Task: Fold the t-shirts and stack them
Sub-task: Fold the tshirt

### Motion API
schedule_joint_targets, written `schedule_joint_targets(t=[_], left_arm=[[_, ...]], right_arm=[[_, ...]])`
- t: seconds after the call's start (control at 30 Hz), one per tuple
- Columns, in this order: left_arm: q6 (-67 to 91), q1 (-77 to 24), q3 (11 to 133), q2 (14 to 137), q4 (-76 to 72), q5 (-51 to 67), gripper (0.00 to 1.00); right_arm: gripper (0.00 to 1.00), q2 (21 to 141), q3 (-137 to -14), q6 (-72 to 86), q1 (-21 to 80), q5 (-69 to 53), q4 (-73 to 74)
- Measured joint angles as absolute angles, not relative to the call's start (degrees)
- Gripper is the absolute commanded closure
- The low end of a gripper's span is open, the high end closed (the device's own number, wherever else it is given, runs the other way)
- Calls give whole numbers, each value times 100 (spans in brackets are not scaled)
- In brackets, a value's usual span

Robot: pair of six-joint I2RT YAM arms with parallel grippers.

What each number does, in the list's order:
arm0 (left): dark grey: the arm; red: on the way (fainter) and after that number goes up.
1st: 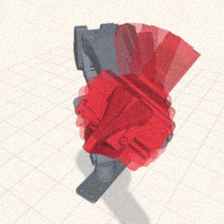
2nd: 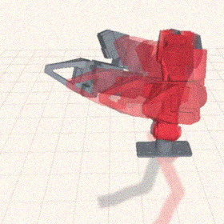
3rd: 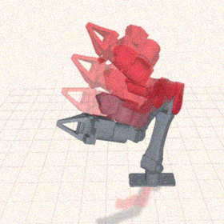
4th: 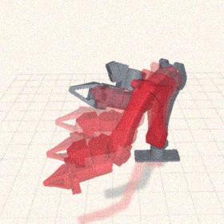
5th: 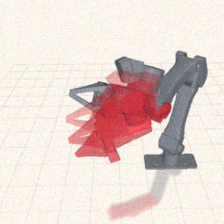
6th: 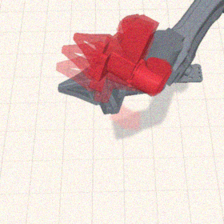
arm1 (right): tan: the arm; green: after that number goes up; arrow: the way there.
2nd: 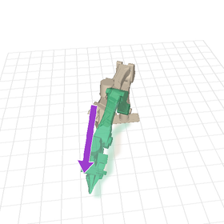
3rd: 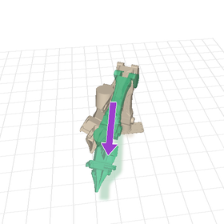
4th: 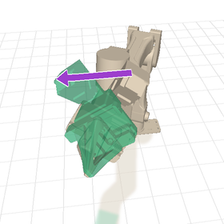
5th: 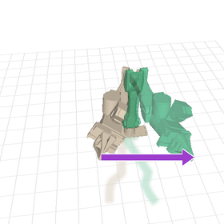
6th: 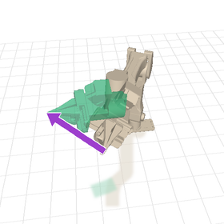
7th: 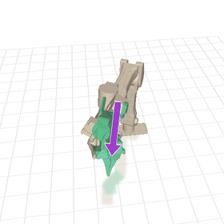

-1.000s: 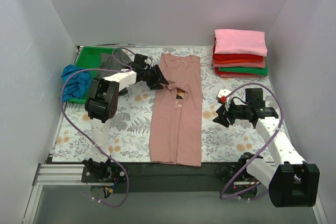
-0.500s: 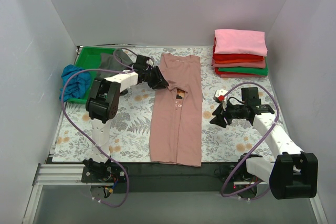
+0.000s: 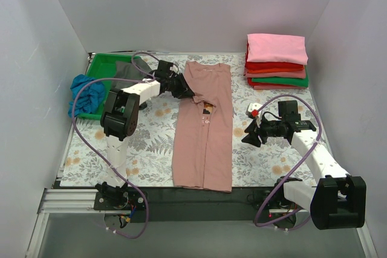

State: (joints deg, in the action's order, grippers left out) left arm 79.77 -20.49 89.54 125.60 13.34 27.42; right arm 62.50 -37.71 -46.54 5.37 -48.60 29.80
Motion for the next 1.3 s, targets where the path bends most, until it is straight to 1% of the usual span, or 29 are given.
schedule_joint_targets(t=[0.1, 0.13, 0.23, 0.27, 0.47, 0.8, 1.03, 1.3], left_arm=[[7977, -2060, 9006, 12606, 1330, 2746, 89], [7975, -2064, 9006, 12615, 1339, 2751, 93], [7968, -2080, 9006, 12621, 1347, 2768, 99], [7964, -2086, 9006, 12621, 1341, 2779, 100], [7946, -2119, 8792, 12538, 1278, 2814, 100], [8082, -2119, 8296, 12049, 1280, 2899, 100], [8224, -2119, 8265, 12018, 1223, 2958, 100], [8261, -2119, 7915, 11900, 1181, 3092, 100]], right_arm=[[46, 6250, -3771, -4650, 537, -4860, 2980], [46, 6250, -3771, -4650, 537, -4860, 2980], [46, 6250, -3771, -4648, 537, -4858, 2980], [46, 6250, -3771, -4648, 537, -4858, 2980], [46, 6250, -3771, -4648, 526, -4858, 2980], [46, 6250, -3771, -4646, 497, -4856, 2980], [46, 6250, -3771, -4646, 482, -4856, 2980], [46, 6250, -3771, -4646, 471, -4853, 2980]])
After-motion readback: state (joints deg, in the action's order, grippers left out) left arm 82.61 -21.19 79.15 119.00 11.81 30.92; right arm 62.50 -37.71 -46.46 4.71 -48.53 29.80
